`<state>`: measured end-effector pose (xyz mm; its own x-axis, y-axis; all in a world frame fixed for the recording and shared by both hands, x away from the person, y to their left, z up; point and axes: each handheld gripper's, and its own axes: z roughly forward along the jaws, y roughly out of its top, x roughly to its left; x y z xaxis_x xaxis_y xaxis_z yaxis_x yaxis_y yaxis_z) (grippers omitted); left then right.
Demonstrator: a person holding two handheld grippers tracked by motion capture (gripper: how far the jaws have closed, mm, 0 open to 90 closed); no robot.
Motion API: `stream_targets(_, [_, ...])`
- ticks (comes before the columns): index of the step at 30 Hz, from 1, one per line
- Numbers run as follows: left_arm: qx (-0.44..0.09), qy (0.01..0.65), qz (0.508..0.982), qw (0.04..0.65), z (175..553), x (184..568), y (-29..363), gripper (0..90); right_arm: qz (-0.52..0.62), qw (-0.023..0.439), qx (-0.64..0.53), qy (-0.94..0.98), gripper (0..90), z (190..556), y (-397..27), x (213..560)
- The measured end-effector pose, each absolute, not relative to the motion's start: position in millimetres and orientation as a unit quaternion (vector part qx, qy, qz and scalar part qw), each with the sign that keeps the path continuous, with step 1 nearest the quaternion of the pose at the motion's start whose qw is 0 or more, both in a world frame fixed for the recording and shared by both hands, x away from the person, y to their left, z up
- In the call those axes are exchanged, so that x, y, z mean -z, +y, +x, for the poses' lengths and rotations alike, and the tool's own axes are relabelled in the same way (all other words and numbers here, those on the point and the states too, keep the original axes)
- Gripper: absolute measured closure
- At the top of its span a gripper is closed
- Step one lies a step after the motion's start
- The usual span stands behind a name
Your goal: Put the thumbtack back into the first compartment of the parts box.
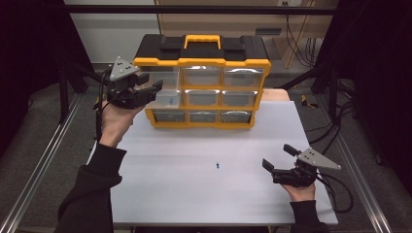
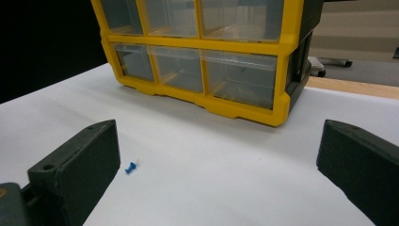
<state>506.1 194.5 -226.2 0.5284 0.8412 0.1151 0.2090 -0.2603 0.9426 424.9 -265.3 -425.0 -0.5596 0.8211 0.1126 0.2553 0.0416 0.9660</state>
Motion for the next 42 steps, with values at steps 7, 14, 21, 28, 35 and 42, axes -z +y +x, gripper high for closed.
stream_targets(7, [-0.306,0.341,0.721,0.521,481,234,199,29.6,0.399,0.248,-0.566,0.677,0.9,425,-265,425])
stream_targets(14, [-0.295,0.326,0.726,0.528,464,249,194,14.1,0.397,0.25,-0.567,0.677,0.9,425,-266,425])
stream_targets(21, [-0.295,0.311,0.731,0.531,452,275,179,7.2,0.398,0.251,-0.567,0.676,0.9,425,-266,425])
stream_targets(28, [-0.267,0.31,0.74,0.534,447,310,160,5.3,0.399,0.25,-0.569,0.675,0.9,424,-266,424])
stream_targets(35, [-0.237,0.32,0.752,0.526,450,349,141,4.8,0.397,0.249,-0.568,0.676,0.9,424,-266,424])
stream_targets(42, [-0.211,0.328,0.765,0.513,455,381,121,4.5,0.397,0.249,-0.568,0.676,0.9,424,-266,424])
